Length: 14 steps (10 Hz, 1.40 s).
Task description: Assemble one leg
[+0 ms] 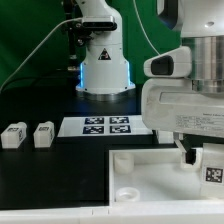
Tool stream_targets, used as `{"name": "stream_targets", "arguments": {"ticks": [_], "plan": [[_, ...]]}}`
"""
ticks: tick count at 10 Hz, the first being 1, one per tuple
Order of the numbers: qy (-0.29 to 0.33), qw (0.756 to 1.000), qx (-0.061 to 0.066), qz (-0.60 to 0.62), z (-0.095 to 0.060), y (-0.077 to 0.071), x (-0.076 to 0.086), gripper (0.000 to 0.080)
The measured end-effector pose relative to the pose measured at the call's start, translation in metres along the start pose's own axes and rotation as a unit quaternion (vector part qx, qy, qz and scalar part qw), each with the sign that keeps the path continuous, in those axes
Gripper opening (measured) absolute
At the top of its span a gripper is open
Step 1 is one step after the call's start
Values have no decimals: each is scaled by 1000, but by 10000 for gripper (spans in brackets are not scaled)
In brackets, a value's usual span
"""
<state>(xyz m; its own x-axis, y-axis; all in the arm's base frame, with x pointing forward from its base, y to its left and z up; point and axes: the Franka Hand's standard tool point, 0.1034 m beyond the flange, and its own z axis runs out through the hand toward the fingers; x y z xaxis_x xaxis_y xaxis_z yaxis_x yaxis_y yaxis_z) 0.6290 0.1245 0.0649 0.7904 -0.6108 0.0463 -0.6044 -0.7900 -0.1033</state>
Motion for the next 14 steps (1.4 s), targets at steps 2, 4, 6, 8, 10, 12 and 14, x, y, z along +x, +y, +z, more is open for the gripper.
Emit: {"name": "stream_targets", "arguments": {"ticks": [2, 4, 6, 8, 10, 12, 14], "plan": [[-2, 996, -6, 86, 1, 5, 0, 388], [0, 988, -10, 156, 1, 8, 2, 380], [8, 977, -20, 213, 0, 18, 7, 380], [14, 974, -25, 226, 0, 23, 10, 380], [14, 974, -25, 224, 0, 24, 10, 378], [14, 974, -25, 224, 0, 24, 10, 378], [14, 974, -21, 225, -4, 22, 10, 583]]}}
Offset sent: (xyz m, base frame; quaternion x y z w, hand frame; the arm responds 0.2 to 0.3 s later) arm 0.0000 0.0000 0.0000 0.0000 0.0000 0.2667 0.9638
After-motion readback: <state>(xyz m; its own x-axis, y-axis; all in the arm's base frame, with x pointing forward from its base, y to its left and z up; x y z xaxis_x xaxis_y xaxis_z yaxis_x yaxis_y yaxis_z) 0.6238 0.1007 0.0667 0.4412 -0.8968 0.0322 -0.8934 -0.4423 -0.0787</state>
